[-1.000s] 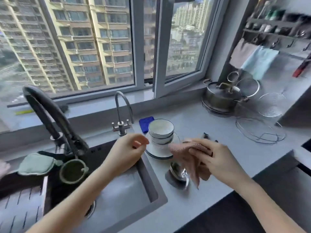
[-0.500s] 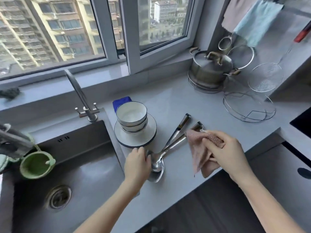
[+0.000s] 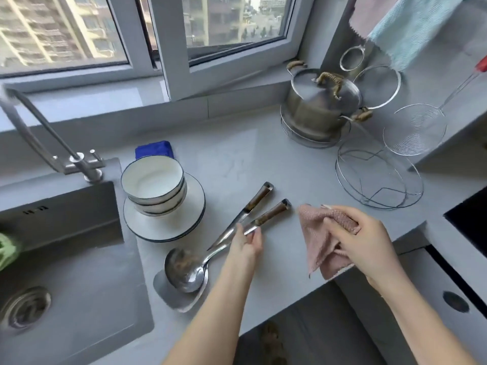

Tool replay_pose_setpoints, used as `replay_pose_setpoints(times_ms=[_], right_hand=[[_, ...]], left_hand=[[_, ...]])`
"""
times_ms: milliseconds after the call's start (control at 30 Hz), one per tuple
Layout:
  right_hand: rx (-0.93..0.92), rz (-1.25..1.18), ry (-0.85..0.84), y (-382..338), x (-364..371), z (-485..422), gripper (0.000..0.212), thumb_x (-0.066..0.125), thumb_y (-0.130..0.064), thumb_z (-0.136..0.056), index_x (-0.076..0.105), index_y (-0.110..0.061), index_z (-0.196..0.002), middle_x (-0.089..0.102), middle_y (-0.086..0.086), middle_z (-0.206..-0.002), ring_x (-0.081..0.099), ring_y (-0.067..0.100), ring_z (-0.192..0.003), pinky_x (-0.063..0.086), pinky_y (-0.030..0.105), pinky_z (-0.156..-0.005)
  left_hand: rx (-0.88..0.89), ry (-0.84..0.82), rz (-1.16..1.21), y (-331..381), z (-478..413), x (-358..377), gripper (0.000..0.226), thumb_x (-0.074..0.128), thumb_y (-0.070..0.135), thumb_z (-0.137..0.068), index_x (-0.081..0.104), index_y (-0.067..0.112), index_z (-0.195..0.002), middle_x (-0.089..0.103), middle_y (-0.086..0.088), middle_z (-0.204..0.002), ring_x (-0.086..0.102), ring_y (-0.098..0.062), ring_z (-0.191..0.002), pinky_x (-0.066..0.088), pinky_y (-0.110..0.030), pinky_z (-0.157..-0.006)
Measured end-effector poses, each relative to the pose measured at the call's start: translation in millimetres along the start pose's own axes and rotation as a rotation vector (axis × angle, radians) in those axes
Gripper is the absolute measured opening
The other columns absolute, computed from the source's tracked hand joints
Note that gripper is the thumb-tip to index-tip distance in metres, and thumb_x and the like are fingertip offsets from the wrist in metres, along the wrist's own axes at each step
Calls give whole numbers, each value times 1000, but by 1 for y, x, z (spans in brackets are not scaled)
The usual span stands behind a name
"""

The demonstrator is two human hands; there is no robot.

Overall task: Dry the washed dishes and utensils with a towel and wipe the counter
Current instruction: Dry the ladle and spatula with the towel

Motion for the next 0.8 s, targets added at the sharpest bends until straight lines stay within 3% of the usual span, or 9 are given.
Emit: replay_pose_setpoints(times_ms=[133, 200, 300, 367, 433, 467, 600, 700, 800], right_hand=[[-60, 49, -180, 9, -16, -41, 22, 68, -15, -85, 71, -27, -103, 71, -17, -78, 65, 9, -68, 56, 39, -72], [-92, 68, -275, 10, -22, -58, 21, 68, -16, -85, 71, -28, -102, 70, -18, -80, 66, 9, -70, 55, 37, -72], [-150, 77, -370, 10, -25, -81, 21, 68, -15, -85, 71, -30, -100, 71, -13, -81, 66, 16, -73, 54, 36, -70], [-184, 68, -413, 6, -25, -94, 22, 68, -15, -85, 71, -31, -100, 72, -9, -82, 67, 17, -74, 55, 38, -70], [-223, 52, -444, -1, -24, -103, 23, 68, -14, -85, 71, -33, -98, 72, -9, -83, 67, 11, -75, 55, 33, -69], [-238, 31, -463, -5, -23, -105, 25, 67, -13, -85, 71, -35, -96, 72, -10, -83, 66, 8, -73, 56, 30, -66], [-292, -18, -540, -22, -13, -109, 26, 67, -11, -86, 71, -35, -94, 71, -9, -82, 62, 8, -69, 55, 31, -65], [-339, -64, -635, -39, 6, -101, 28, 68, -11, -85, 70, -38, -91, 70, -7, -81, 61, 5, -68, 55, 24, -59], [-371, -105, -722, -54, 33, -82, 28, 67, -10, -86, 69, -38, -91, 71, -8, -86, 63, 3, -74, 51, 13, -59]], left_hand=[[230, -18, -98, -13, -3, 1, 45, 32, 15, -103, 26, -3, -144, 33, -14, -150, 36, -24, -138, 39, -28, -105], [290, 50, -86, -19, -7, -2, 42, 34, 13, -103, 31, -5, -141, 39, -17, -146, 39, -28, -136, 36, -29, -107], [315, 153, -91, -25, -7, -4, 35, 43, 13, -99, 46, -4, -130, 60, -16, -105, 48, -32, -127, 33, -40, -109], [329, 142, -53, -36, 4, -7, 16, 42, 8, -100, 51, -4, -105, 60, -16, -85, 60, -36, -104, 45, -44, -95], [321, 170, -74, -45, 24, -14, 18, 37, 2, -100, 46, -5, -86, 61, -18, -70, 58, -33, -74, 56, -43, -67], [317, 178, -97, -49, 34, -18, 21, 35, 0, -99, 44, -6, -82, 59, -20, -71, 56, -32, -69, 55, -45, -63], [317, 224, -208, -48, 72, -42, 13, 36, -3, -97, 46, -7, -89, 54, -22, -77, 57, -32, -69, 52, -49, -67], [348, 260, -257, -32, 98, -68, 10, 38, -3, -97, 47, -5, -93, 46, -15, -69, 52, -25, -61, 57, -40, -50], [334, 246, -300, -10, 130, -96, 18, 31, -5, -96, 47, 0, -89, 45, -11, -64, 48, -19, -51, 50, -24, -37]])
Point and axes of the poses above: each hand's wrist, its own z-axis away from the middle knuckle, its own x-axis out of the palm, y = z × x, the point moved 2 cm from there along -z, towards the middle knuckle
